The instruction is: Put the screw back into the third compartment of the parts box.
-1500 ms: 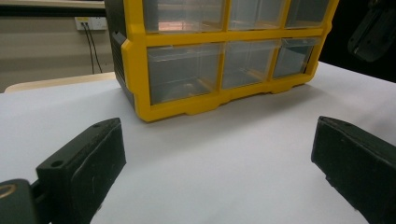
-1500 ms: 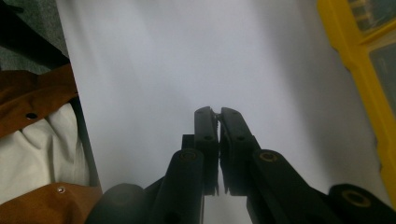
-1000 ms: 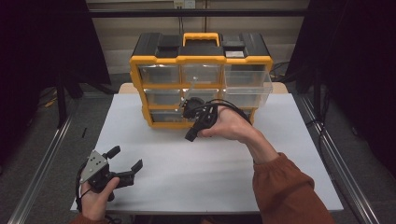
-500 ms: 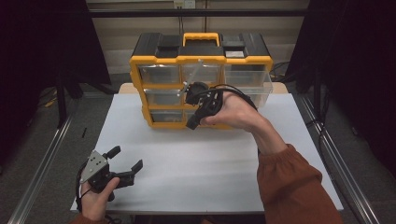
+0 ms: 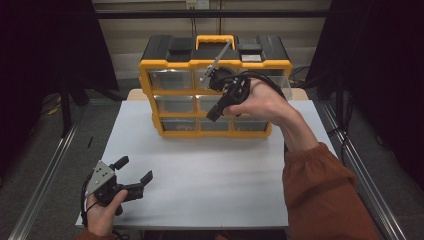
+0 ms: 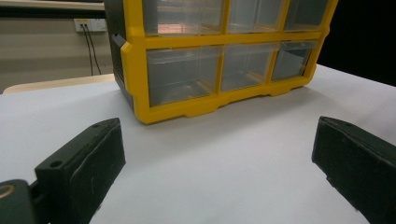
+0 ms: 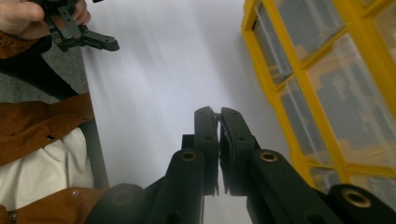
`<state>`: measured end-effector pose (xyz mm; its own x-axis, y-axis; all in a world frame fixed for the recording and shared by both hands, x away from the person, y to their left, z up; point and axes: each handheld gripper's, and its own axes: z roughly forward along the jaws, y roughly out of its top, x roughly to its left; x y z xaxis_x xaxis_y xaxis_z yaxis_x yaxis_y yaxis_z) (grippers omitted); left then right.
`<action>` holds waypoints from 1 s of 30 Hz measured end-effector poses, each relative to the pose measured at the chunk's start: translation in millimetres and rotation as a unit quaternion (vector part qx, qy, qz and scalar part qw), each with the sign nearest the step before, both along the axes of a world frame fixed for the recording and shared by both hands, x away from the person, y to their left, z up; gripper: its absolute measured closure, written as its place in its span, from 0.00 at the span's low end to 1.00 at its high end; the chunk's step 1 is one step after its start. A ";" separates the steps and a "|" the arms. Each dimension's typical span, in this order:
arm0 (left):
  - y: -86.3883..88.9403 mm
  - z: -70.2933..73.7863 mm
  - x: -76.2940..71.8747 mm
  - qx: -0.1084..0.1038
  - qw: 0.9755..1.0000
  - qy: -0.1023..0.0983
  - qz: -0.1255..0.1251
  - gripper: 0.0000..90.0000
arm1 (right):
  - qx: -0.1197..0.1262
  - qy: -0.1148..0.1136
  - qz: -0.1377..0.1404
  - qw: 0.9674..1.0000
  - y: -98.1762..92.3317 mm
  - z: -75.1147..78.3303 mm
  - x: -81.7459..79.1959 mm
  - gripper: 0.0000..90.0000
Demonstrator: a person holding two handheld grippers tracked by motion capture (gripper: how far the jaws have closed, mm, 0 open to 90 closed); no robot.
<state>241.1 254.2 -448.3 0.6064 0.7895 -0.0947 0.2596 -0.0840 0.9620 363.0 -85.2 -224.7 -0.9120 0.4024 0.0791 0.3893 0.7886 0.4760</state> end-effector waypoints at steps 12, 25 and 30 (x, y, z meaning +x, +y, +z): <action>-0.6 -0.3 0.4 -0.005 1.000 -0.001 -0.001 0.03 | -0.004 -0.006 -0.022 1.000 -14.9 18.8 16.8 0.95; -0.9 -0.5 0.1 -0.001 1.000 0.001 0.000 0.03 | -0.003 -0.024 -0.058 0.998 -38.5 52.2 22.8 0.95; -0.8 -0.6 0.2 -0.001 1.000 0.001 0.000 0.03 | -0.005 -0.026 -0.073 0.997 -49.9 60.2 26.8 0.95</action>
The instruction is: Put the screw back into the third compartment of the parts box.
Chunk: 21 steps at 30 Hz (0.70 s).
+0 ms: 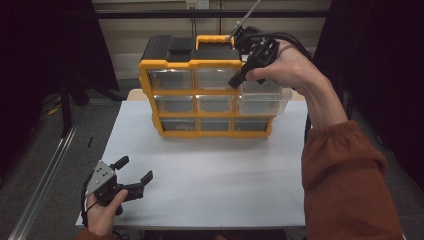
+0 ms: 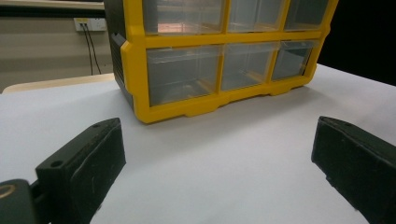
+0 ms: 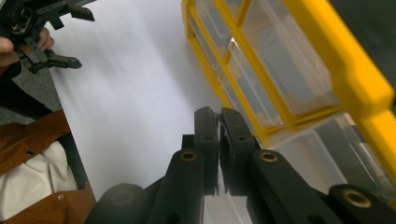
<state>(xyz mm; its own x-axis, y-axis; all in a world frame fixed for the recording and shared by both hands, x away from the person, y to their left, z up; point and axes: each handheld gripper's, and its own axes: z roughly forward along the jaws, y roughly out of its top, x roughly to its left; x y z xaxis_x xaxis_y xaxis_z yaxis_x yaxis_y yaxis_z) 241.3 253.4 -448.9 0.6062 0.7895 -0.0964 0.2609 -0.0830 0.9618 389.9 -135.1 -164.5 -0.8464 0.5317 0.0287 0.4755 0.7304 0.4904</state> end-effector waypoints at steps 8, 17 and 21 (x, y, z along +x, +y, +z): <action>-0.6 0.0 -0.5 0.001 1.000 0.000 -0.003 0.04 | -0.003 -0.006 -0.020 1.000 -13.6 9.0 1.4 0.95; -1.1 0.0 -0.6 0.001 1.000 0.001 -0.004 0.04 | -0.022 0.003 -0.040 0.999 -28.0 3.1 6.4 0.95; -0.7 0.0 -0.4 0.002 1.000 0.001 -0.004 0.04 | -0.035 0.017 -0.049 0.998 -31.4 -3.7 10.9 0.95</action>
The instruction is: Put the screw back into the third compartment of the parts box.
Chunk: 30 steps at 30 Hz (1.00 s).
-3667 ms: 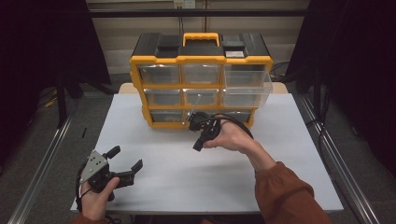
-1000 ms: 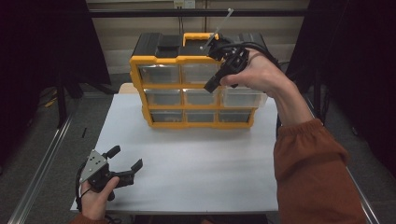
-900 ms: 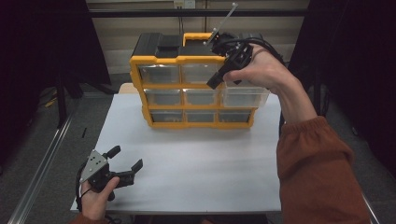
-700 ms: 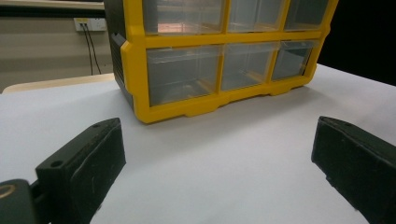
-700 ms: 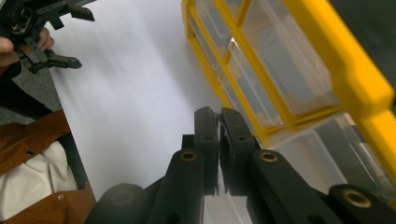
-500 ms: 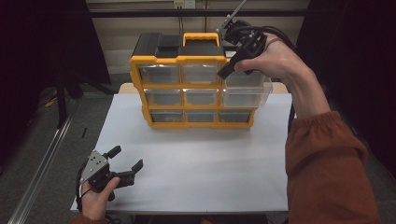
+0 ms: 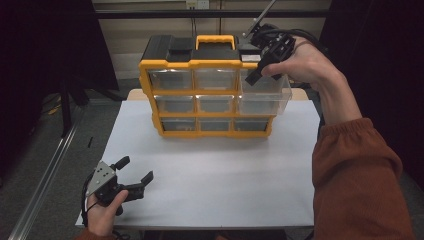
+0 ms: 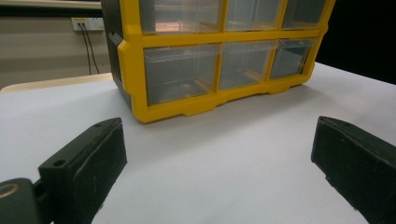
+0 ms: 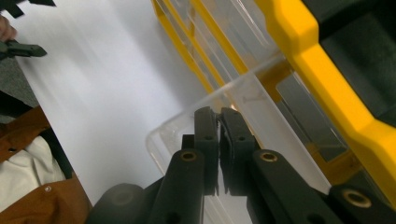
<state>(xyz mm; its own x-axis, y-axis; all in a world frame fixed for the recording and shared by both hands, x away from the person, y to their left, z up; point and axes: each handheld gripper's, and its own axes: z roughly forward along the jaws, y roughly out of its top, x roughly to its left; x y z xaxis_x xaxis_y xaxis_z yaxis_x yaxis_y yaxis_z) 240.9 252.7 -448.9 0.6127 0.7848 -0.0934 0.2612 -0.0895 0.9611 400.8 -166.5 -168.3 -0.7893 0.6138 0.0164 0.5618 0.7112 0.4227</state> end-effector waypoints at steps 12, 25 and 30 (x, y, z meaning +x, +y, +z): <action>0.5 0.0 0.0 -0.002 1.000 -0.001 0.001 0.04 | -0.024 0.032 -0.006 0.999 -0.1 -19.2 10.8 0.95; 0.6 0.0 0.1 -0.002 1.000 0.001 0.001 0.04 | -0.032 0.051 -0.022 0.998 -2.9 -38.3 20.5 0.95; 0.6 0.0 0.1 -0.002 1.000 0.000 0.002 0.04 | -0.031 0.055 -0.025 0.998 -3.2 -42.3 21.8 0.95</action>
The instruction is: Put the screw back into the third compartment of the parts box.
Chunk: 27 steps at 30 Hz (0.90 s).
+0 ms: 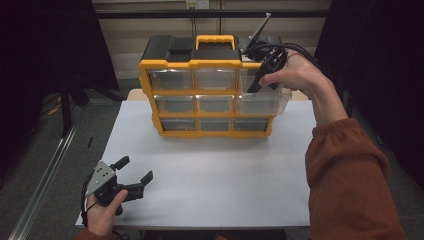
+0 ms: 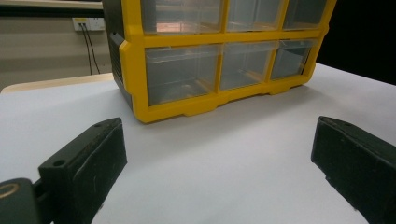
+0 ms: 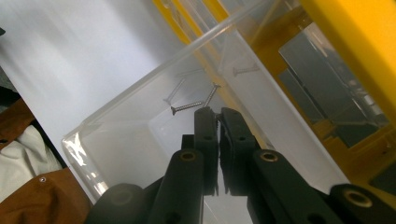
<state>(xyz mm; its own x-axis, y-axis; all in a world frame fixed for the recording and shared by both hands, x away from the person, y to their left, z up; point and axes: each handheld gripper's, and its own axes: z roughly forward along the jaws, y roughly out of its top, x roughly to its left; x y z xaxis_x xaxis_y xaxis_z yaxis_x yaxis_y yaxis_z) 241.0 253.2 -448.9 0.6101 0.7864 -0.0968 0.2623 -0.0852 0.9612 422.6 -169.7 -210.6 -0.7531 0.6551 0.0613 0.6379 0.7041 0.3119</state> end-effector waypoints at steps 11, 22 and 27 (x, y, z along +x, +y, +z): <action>0.4 0.1 0.2 0.000 1.000 -0.001 0.001 0.04 | -0.004 0.005 -0.007 1.000 0.3 -7.0 2.9 0.94; 0.4 0.1 0.1 0.000 1.000 -0.001 0.001 0.04 | -0.001 0.002 -0.012 1.000 -0.1 -5.4 2.1 0.85; 0.8 0.1 0.2 0.001 1.000 -0.001 0.001 0.04 | 0.003 -0.003 -0.013 1.000 -0.8 -4.0 0.9 0.84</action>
